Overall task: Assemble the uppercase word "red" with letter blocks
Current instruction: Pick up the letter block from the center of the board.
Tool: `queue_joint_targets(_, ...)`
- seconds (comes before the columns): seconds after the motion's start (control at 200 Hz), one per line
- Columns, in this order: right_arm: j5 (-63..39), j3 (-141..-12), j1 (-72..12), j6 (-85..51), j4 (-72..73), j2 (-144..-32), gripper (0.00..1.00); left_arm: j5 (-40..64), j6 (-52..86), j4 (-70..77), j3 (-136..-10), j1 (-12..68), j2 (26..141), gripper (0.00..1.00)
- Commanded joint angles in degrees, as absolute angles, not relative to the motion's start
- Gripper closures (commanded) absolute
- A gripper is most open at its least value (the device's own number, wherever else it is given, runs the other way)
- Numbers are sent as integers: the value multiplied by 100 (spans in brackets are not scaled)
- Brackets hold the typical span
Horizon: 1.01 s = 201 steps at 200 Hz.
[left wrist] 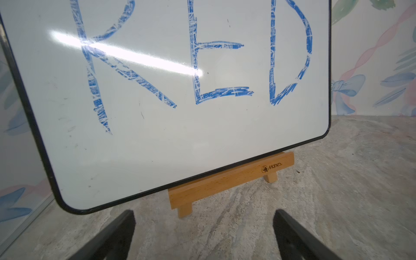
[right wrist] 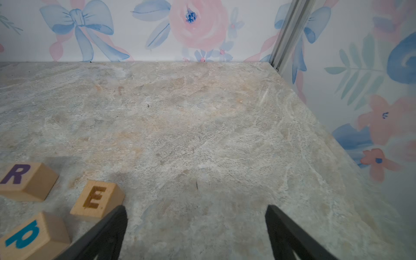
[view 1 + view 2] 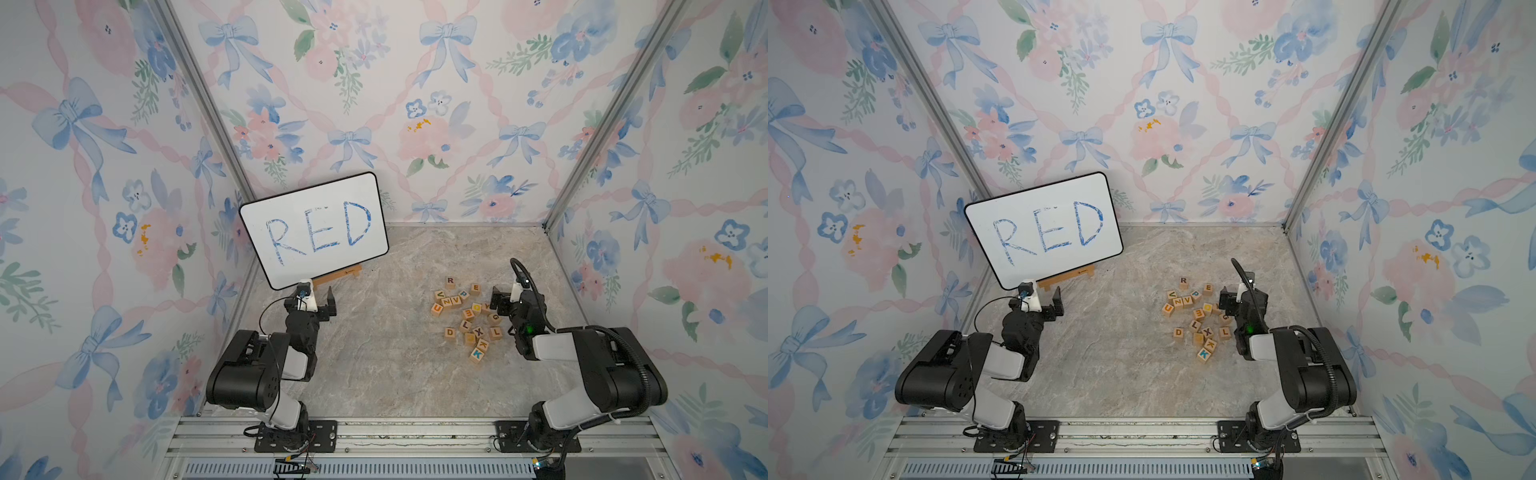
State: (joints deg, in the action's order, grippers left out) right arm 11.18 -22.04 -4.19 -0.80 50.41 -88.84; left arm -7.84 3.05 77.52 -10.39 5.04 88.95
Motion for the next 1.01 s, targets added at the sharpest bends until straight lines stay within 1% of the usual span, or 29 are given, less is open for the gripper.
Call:
queue_joint_targets(0.0, 1116, -2215, -391, -53, 5221, -8851, 3, -764, 316, 7740, -1081, 499, 8885, 2)
queue_joint_targets(0.95, 1107, -2219, -382, -62, 5212, -8851, 3, -840, 248, 7716, -1089, 562, 8851, 2)
queue_joint_targets(1.0, 1246, -2274, -395, -98, 5134, -8802, 3, -853, 200, 7607, -1113, 609, 8754, 2)
